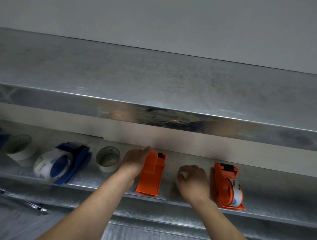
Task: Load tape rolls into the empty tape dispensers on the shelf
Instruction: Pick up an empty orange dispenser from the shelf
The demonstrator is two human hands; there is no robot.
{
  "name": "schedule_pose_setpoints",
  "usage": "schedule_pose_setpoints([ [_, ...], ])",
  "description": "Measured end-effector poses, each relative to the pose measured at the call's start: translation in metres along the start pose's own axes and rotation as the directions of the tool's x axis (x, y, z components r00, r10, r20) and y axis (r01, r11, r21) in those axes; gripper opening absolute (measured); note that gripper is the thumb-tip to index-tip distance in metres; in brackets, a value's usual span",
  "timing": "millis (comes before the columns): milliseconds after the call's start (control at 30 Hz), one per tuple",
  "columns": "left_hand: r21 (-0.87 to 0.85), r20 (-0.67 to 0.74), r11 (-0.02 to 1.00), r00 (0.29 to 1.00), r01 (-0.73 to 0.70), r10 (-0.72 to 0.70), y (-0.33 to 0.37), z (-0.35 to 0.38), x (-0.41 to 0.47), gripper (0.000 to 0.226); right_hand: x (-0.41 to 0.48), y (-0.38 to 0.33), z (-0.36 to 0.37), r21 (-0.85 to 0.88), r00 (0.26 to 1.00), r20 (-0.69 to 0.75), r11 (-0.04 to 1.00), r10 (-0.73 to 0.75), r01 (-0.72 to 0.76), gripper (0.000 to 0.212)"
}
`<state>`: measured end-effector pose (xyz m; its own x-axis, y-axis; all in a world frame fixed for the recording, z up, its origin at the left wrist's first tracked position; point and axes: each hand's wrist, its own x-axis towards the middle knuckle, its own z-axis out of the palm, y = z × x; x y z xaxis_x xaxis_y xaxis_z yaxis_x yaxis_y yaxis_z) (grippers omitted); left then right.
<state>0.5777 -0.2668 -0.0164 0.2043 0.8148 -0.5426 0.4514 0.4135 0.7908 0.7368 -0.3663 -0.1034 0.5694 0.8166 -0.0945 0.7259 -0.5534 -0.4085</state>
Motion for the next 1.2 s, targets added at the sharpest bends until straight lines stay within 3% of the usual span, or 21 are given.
schedule_pose_setpoints([
  [133, -0.01, -0.029, 1.0, 1.0, -0.008, 0.008, 0.0, -0.001, -0.006, 0.033, 0.009, -0.015, -0.003, 0.237, 0.998, -0.046, 0.971, 0.037, -0.025, 0.029],
  [367, -0.013, -0.124, 0.998, 0.99, -0.063, 0.061, 0.005, -0.001, -0.02, 0.032, 0.006, -0.029, -0.005, 0.443, 0.994, -0.098, 0.896, 0.043, 0.005, 0.028],
  [533, 0.016, -0.211, 0.985, 0.962, -0.172, 0.172, 0.003, -0.002, -0.03, 0.036, -0.007, -0.038, -0.018, 0.672, 0.984, -0.146, 0.74, 0.101, 0.024, 0.025],
  [600, 0.006, -0.224, 0.968, 0.943, -0.25, 0.245, 0.002, -0.005, -0.034, 0.033, -0.018, -0.045, -0.028, 0.741, 0.981, -0.133, 0.672, 0.141, 0.004, 0.036],
  [667, -0.033, -0.219, 0.949, 0.929, -0.313, 0.299, 0.0, -0.009, -0.037, 0.027, -0.028, -0.051, -0.036, 0.786, 0.977, -0.111, 0.618, 0.182, -0.026, 0.059],
  [733, -0.088, -0.218, 0.933, 0.921, -0.348, 0.323, -0.003, -0.014, -0.041, 0.015, -0.041, -0.056, -0.043, 0.832, 0.972, -0.112, 0.554, 0.208, -0.023, 0.067],
  [900, -0.244, -0.182, 0.885, 0.915, -0.397, 0.361, -0.013, -0.024, -0.061, 0.019, -0.075, -0.063, -0.05, 0.876, 0.944, -0.178, 0.482, 0.277, 0.024, 0.047],
  [1067, -0.32, -0.124, 0.833, 0.892, -0.451, 0.435, -0.028, -0.028, -0.071, 0.026, -0.113, -0.068, -0.054, 0.919, 0.93, -0.18, 0.392, 0.32, 0.043, 0.065],
  [1200, -0.374, -0.041, 0.819, 0.89, -0.436, 0.455, -0.037, -0.022, -0.084, 0.034, -0.139, -0.062, -0.059, 0.92, 0.914, -0.217, 0.385, 0.344, 0.073, 0.052],
])
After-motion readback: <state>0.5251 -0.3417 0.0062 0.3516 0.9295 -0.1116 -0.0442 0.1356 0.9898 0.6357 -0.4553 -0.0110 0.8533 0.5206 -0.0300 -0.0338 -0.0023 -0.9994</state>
